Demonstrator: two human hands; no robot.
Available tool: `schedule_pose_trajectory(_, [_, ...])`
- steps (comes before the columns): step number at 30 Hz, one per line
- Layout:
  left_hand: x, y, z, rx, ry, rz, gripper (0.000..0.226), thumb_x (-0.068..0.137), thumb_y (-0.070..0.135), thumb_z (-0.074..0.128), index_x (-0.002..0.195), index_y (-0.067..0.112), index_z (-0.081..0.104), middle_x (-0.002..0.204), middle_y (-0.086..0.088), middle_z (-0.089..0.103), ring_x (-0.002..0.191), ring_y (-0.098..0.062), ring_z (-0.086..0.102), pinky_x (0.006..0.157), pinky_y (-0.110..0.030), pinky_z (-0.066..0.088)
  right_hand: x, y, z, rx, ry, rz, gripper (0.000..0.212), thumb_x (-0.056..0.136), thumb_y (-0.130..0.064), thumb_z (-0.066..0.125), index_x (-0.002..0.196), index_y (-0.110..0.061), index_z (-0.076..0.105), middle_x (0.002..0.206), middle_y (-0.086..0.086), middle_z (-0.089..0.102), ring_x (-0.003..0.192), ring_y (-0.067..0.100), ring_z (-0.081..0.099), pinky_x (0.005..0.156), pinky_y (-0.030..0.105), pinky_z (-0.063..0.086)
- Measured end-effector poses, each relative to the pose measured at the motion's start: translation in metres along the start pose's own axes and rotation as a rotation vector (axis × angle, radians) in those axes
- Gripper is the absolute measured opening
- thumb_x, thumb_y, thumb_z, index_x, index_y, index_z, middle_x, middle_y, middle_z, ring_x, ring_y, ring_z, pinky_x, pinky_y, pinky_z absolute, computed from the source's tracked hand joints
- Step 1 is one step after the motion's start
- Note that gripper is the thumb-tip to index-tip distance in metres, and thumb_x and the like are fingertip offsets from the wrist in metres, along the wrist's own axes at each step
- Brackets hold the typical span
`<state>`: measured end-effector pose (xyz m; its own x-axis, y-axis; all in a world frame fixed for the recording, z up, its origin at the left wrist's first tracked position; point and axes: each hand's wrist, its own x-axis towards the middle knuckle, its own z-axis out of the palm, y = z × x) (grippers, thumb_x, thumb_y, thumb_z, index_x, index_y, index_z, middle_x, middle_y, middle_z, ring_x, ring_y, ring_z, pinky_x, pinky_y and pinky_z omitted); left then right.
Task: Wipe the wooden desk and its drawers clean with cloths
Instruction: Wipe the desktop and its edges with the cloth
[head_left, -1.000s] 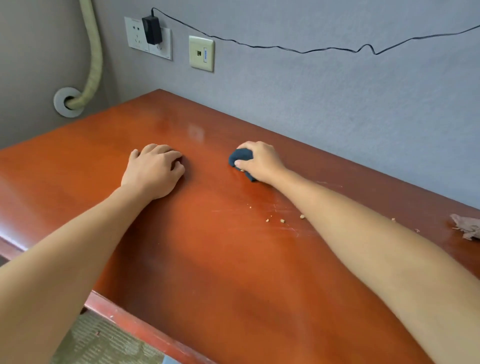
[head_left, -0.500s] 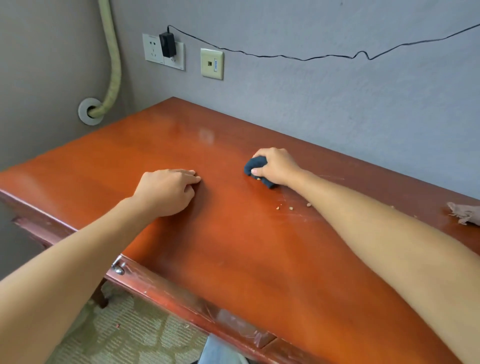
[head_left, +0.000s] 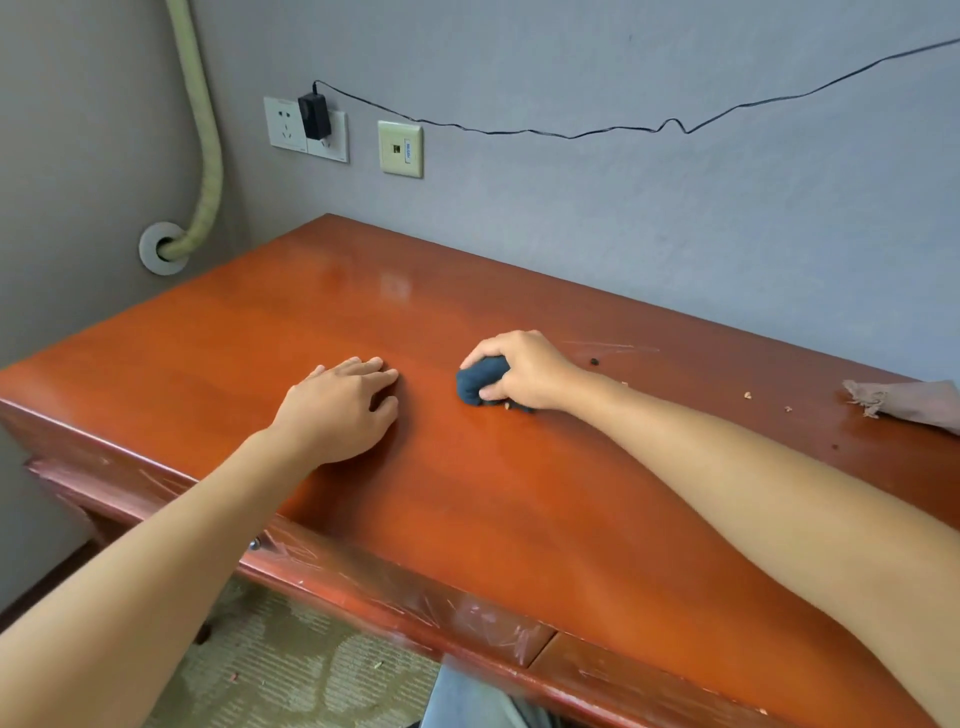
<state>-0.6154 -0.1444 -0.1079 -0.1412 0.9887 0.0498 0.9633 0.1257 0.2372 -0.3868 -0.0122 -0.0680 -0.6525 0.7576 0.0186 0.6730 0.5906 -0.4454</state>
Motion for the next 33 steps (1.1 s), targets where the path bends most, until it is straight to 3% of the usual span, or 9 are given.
schedule_pose_trajectory(3, [0.000,-0.006,0.006,-0.032,0.019,-0.002,0.052,0.107,0.047,0.039,0.157,0.034,0.043,0.169,0.009,0.030,0.158,-0.014,0.021,0.128,-0.045,0.014,0.001,-0.002,-0.004,-0.065,-0.038,0.013,0.036,0.081,-0.011,0.083,0.107,-0.033,0.075,0.094,-0.008,0.072,0.087,0.020,0.072,0.073,0.034,0.059])
schedule_pose_trajectory(5, [0.000,-0.004,0.008,-0.029,0.023,-0.001,0.052,0.107,0.046,0.038,0.158,0.033,0.042,0.169,0.009,0.029,0.158,-0.014,0.020,0.128,-0.045,0.013,0.004,0.002,-0.013,-0.128,0.010,0.074,0.033,0.083,-0.015,0.083,0.110,-0.031,0.075,0.093,-0.011,0.067,0.089,0.013,0.067,0.063,0.020,0.051])
schedule_pose_trajectory(7, [0.000,-0.001,0.008,-0.002,0.028,-0.007,0.053,0.108,0.045,0.036,0.158,0.032,0.041,0.169,0.009,0.028,0.158,-0.015,0.019,0.127,-0.045,0.013,0.006,0.002,-0.016,-0.107,-0.064,0.052,0.032,0.081,-0.015,0.085,0.108,-0.029,0.077,0.093,-0.012,0.069,0.085,0.003,0.063,0.056,0.010,0.046])
schedule_pose_trajectory(11, [-0.001,0.004,0.012,0.026,0.041,-0.006,0.053,0.108,0.044,0.034,0.159,0.029,0.040,0.170,0.006,0.028,0.158,-0.017,0.019,0.126,-0.046,0.015,0.008,0.007,-0.014,-0.187,0.022,0.122,0.031,0.081,-0.019,0.085,0.109,-0.031,0.075,0.102,-0.004,0.071,0.098,0.018,0.068,0.083,0.035,0.057])
schedule_pose_trajectory(14, [-0.001,0.000,0.014,0.009,0.045,-0.016,0.055,0.107,0.047,0.033,0.160,0.031,0.038,0.170,0.008,0.027,0.159,-0.015,0.017,0.127,-0.046,0.012,0.014,0.006,-0.019,-0.212,0.075,0.130,0.035,0.082,-0.021,0.085,0.113,-0.031,0.074,0.107,-0.003,0.070,0.101,0.021,0.065,0.083,0.035,0.055])
schedule_pose_trajectory(17, [-0.001,-0.007,0.013,-0.032,0.053,-0.006,0.052,0.107,0.046,0.034,0.158,0.038,0.040,0.169,0.015,0.027,0.158,-0.009,0.019,0.129,-0.041,0.014,0.013,-0.014,-0.026,-0.123,0.269,0.110,0.034,0.080,-0.021,0.083,0.112,-0.031,0.074,0.100,-0.005,0.071,0.099,0.020,0.066,0.079,0.031,0.052])
schedule_pose_trajectory(24, [0.003,-0.026,-0.005,-0.088,0.030,0.007,0.052,0.105,0.023,0.038,0.147,0.053,0.048,0.159,0.032,0.035,0.151,0.001,0.030,0.116,-0.033,0.036,-0.048,-0.089,0.024,-0.170,-0.050,-0.153,0.033,0.069,-0.027,0.080,0.099,-0.039,0.074,0.091,-0.009,0.055,0.081,0.016,0.062,0.071,0.032,0.052])
schedule_pose_trajectory(29, [0.004,-0.028,0.008,-0.111,0.049,0.044,0.052,0.107,0.018,0.035,0.151,0.041,0.049,0.163,0.023,0.035,0.153,-0.003,0.029,0.125,-0.029,0.019,-0.059,-0.053,0.015,-0.321,0.026,-0.003,0.023,0.073,-0.030,0.074,0.096,-0.033,0.075,0.089,-0.006,0.055,0.087,0.024,0.062,0.068,0.031,0.045])
schedule_pose_trajectory(33, [0.006,-0.028,0.008,-0.110,0.049,0.044,0.053,0.107,0.017,0.035,0.152,0.040,0.048,0.163,0.021,0.034,0.153,-0.004,0.028,0.126,-0.030,0.018,-0.062,-0.009,-0.030,-0.505,0.017,0.181,0.017,0.070,-0.019,0.069,0.085,-0.026,0.075,0.091,-0.004,0.060,0.087,0.027,0.065,0.060,0.029,0.040])
